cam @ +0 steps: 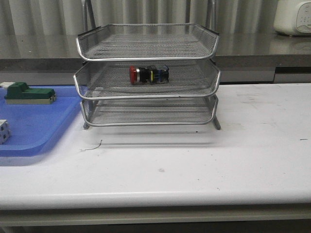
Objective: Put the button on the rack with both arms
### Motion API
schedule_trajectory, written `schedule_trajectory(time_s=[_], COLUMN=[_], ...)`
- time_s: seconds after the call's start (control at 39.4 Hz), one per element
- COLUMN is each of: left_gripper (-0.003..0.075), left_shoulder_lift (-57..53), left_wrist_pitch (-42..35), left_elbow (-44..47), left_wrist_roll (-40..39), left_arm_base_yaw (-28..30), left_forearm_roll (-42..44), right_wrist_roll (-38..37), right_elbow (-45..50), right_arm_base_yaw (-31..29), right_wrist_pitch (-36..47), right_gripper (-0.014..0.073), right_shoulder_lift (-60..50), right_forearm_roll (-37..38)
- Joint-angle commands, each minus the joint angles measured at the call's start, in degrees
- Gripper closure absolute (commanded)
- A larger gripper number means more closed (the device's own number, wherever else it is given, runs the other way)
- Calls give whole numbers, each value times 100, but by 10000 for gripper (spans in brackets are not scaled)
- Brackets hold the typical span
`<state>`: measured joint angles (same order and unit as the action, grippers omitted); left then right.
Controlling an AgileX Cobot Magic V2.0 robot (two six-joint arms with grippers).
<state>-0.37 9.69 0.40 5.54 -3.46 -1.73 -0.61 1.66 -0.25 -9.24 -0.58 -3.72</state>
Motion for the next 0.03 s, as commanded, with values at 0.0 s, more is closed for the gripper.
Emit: schedule_trajectory(time_s=[0.0], left_gripper=[739], left_shoulder_lift=[-123], left_wrist_pitch=[-495], left_elbow=[52], left_wrist_roll=[-64], left_arm_base_yaw=[16], left_forearm_roll=[-15], right_wrist_roll=[61], right_elbow=[-25], right_arm_base_yaw=[-48], right_wrist_pitch=[429], right_gripper=[703], right_shoulder_lift=[-97], right_forearm_roll=[-15])
